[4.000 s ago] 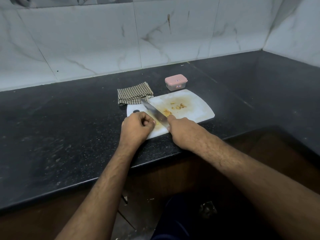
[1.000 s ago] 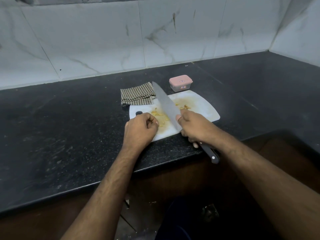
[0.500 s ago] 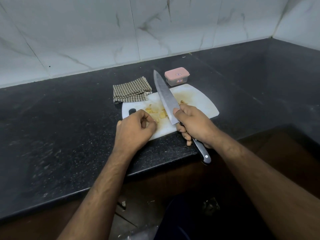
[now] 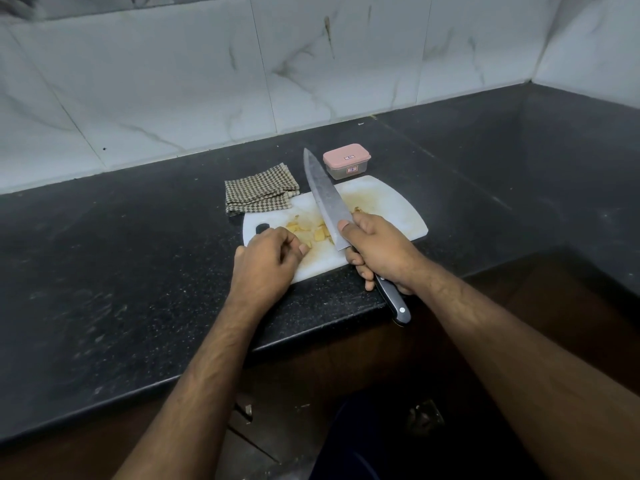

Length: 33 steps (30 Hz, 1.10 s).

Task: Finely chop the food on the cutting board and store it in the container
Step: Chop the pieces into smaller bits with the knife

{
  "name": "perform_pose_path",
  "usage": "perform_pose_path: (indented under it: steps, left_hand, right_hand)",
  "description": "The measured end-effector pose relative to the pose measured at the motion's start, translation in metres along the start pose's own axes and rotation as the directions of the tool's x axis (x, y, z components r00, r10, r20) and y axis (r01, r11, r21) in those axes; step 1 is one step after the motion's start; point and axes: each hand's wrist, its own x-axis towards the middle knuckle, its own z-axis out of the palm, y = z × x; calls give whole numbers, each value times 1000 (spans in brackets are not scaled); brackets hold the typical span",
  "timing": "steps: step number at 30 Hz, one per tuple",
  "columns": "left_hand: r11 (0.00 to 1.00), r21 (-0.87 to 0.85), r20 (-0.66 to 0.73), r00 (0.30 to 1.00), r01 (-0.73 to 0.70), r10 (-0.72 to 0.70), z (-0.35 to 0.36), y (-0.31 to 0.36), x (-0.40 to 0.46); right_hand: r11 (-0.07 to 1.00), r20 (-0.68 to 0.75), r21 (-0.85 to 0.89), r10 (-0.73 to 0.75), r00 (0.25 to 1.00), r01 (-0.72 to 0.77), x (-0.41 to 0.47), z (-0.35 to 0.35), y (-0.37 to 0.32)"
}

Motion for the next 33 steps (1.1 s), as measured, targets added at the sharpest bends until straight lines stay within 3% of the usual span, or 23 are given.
perform_pose_path:
  steps: [7, 22, 33]
  left_hand:
    - [974, -224, -94, 996, -18, -4, -2, -6, -4]
    - [983, -175, -100, 995, -47, 30, -4, -5, -4]
    - [963, -270, -107, 994, -21, -8, -3, -6, -5]
  right_hand:
    - [1000, -29, 13, 5, 1000, -5, -2, 0, -1]
    - [1000, -50, 14, -1, 999, 1, -4, 0, 0]
    - [999, -37, 40, -8, 999, 9, -3, 0, 1]
